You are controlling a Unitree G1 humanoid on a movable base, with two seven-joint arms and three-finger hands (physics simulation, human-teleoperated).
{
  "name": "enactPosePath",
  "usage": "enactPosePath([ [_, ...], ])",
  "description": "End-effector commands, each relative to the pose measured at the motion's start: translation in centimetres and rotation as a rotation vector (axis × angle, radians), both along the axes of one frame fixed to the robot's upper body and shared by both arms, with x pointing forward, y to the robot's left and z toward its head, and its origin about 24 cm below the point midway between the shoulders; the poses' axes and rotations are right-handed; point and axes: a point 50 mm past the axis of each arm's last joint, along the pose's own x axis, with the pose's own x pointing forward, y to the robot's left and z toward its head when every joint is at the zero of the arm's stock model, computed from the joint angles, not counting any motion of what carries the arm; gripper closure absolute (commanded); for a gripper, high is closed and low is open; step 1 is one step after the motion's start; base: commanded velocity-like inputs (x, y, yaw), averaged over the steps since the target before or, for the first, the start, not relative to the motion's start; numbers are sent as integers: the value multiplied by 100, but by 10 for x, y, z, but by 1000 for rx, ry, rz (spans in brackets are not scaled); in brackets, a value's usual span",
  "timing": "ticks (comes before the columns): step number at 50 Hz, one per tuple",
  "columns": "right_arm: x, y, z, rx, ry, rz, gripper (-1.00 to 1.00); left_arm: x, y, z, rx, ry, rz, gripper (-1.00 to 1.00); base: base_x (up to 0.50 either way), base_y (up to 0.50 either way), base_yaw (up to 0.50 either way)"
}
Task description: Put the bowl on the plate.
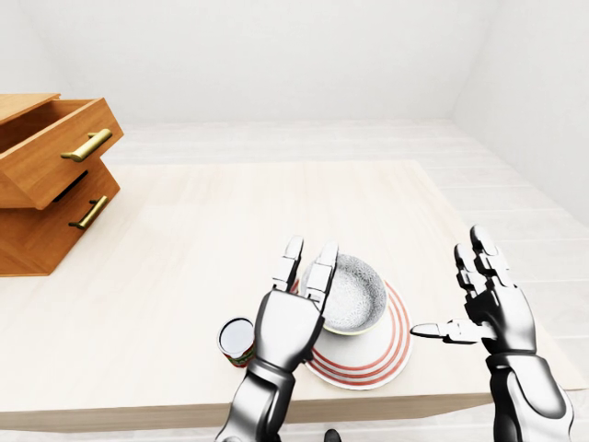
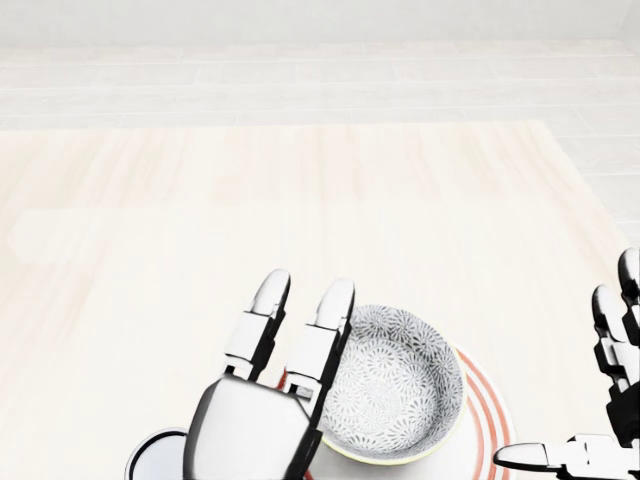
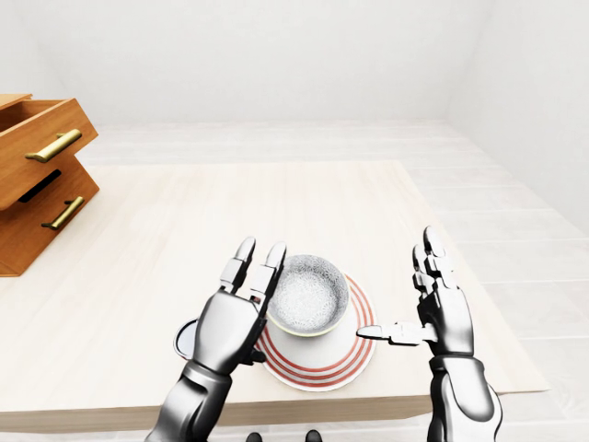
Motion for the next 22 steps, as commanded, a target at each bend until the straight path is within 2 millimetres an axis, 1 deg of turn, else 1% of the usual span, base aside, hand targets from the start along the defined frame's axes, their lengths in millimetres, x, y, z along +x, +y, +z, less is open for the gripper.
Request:
enactPosePath([
  [1, 1, 0, -1, -1, 4, 0, -100, 7, 7, 10, -20, 7, 24, -100, 0, 0, 0],
  [7, 0, 0, 2, -8, -8, -1, -100, 16, 15, 19, -42, 8, 45, -100, 0, 0, 0],
  [22, -2, 2, 8, -24, -30, 0, -100, 18, 28, 37, -77, 12, 70, -100, 0, 0, 0],
])
